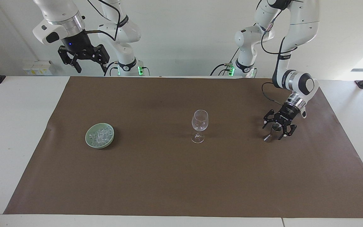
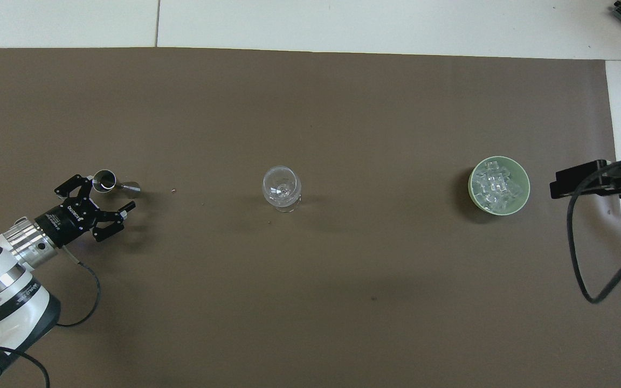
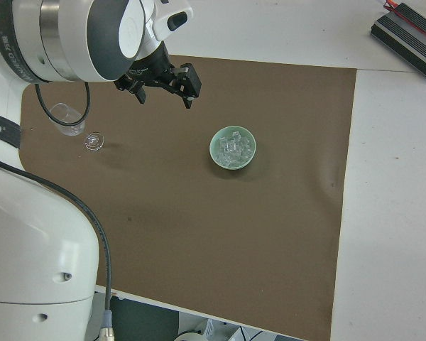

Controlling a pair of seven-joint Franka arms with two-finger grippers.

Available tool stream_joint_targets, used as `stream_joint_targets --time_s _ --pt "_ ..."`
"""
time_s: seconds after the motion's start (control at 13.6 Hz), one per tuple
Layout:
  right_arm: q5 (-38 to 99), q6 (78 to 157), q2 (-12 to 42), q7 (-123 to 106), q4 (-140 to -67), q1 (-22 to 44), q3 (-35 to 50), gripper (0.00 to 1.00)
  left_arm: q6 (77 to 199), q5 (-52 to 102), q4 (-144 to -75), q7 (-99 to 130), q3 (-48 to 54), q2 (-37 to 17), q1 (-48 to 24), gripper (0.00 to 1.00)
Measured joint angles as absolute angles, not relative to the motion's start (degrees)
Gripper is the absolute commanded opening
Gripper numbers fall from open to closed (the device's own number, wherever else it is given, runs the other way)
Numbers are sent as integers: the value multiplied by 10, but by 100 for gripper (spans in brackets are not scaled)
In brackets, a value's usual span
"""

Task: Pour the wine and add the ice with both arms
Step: 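Close the left gripper on the silver jigger and lift it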

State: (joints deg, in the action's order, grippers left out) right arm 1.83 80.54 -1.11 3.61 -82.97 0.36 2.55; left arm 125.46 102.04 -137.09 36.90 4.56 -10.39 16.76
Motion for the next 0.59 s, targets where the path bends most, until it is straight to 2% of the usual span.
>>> stream_joint_targets --time_s 0.22,0.59 --pt "18 805 -11 36 -830 4 25 100 1254 1024 -1371 368 47 -104 167 64" --pt "18 805 -11 36 -830 4 25 100 1254 1027 -1371 367 47 -104 167 42"
